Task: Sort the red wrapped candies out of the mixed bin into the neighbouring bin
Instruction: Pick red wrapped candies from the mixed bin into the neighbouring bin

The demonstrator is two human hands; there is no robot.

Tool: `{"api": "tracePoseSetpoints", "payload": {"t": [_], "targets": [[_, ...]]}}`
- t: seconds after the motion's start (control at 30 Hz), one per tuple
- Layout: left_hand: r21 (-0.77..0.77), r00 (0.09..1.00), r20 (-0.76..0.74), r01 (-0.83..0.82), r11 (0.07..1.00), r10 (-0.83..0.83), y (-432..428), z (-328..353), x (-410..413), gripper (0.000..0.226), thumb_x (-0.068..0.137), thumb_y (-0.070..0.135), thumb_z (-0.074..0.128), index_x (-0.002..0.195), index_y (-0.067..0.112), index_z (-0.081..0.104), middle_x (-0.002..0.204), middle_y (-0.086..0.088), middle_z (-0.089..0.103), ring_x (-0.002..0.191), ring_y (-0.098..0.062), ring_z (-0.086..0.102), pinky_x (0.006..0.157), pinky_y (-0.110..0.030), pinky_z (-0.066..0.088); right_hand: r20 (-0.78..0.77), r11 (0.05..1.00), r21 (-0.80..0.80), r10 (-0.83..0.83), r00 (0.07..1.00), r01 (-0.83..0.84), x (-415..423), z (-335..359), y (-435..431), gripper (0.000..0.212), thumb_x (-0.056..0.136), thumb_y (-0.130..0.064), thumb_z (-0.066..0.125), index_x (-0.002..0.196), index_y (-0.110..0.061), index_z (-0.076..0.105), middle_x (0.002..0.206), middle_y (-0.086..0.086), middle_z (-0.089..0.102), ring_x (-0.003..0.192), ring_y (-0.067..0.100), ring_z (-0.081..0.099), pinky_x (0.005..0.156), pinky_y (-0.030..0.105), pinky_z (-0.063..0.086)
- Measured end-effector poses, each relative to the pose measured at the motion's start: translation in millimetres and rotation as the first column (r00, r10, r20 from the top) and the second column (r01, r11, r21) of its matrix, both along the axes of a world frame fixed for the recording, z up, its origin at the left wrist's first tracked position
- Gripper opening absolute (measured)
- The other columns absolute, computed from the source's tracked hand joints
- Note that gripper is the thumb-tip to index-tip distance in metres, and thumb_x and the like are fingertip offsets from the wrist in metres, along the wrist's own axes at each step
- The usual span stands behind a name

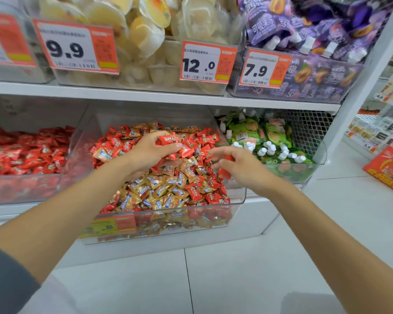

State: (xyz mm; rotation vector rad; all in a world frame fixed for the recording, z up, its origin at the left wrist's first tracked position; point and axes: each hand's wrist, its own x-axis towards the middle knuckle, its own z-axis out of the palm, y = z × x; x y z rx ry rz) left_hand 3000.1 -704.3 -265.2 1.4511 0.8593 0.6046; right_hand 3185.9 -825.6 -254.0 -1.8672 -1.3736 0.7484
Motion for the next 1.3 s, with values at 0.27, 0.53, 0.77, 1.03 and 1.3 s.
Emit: {"api": "tracePoseSetpoints", "payload": {"t": [0.27,0.53,0.77,1.03,1.3], "targets": [[-0.005,0.998,-0.015,-0.056,0.998,0.056,10,-4,-25,0.043,0.089,0.015,0.066,0.129,0.017,0.05,0.11,-0.016,0.066,0.079,-0.021,0.069,0.044,-0.004,0.043,0.11,0.943,-0.332,0.006,0.994,0.031,-25,-24,14,0.055,0.097,0.005,0.029,0.151,-0.004,0.021,0.155,0.013,0.031,0.109,0.022,0.056,0.083,0.029,0.052],[0.028,0.998,-0.067,-0.005,1.0,0.006,26,-14,-43,0.066,0.081,0.026,0.073,0.137,0.004,0.045,0.098,-0.009,0.07,0.087,-0.027,0.073,0.074,-0.028,0.057,-0.13,0.957,-0.289,-0.016,0.991,-0.022,-17,-34,18,0.054,0.092,0.006,0.047,0.144,-0.012,0.044,0.129,0.002,0.05,0.112,0.011,0.052,0.092,0.018,0.042],[0.014,0.997,-0.072,-0.007,1.0,0.008,20,-17,-47,0.053,0.085,0.017,0.07,0.133,0.006,0.049,0.099,-0.012,0.071,0.077,-0.019,0.072,0.062,-0.018,0.055,-0.045,0.927,-0.295,0.229,0.972,-0.232,-13,-42,18,0.083,0.081,-0.007,0.076,0.149,-0.029,0.033,0.15,0.0,0.034,0.137,0.014,0.032,0.107,0.028,0.035],[-0.003,0.997,-0.074,0.013,1.0,-0.014,17,-17,-43,0.065,0.083,0.02,0.072,0.14,0.009,0.043,0.11,-0.014,0.069,0.08,-0.02,0.073,0.066,-0.019,0.057,-0.249,0.981,-0.144,0.092,0.964,-0.131,-15,-41,22,0.048,0.089,-0.006,0.067,0.134,-0.009,0.05,0.119,0.0,0.051,0.064,0.013,0.052,0.059,0.022,0.048],[-0.016,0.999,-0.051,0.01,1.0,-0.011,20,-18,-48,0.058,0.084,0.017,0.07,0.137,0.008,0.048,0.095,-0.011,0.073,0.078,-0.018,0.073,0.065,-0.02,0.056,-0.476,0.982,-0.048,0.137,0.869,-0.181,-12,-21,21,0.059,0.095,0.008,0.051,0.141,-0.028,0.045,0.113,0.013,0.046,0.078,0.015,0.058,0.065,0.023,0.056]]}}
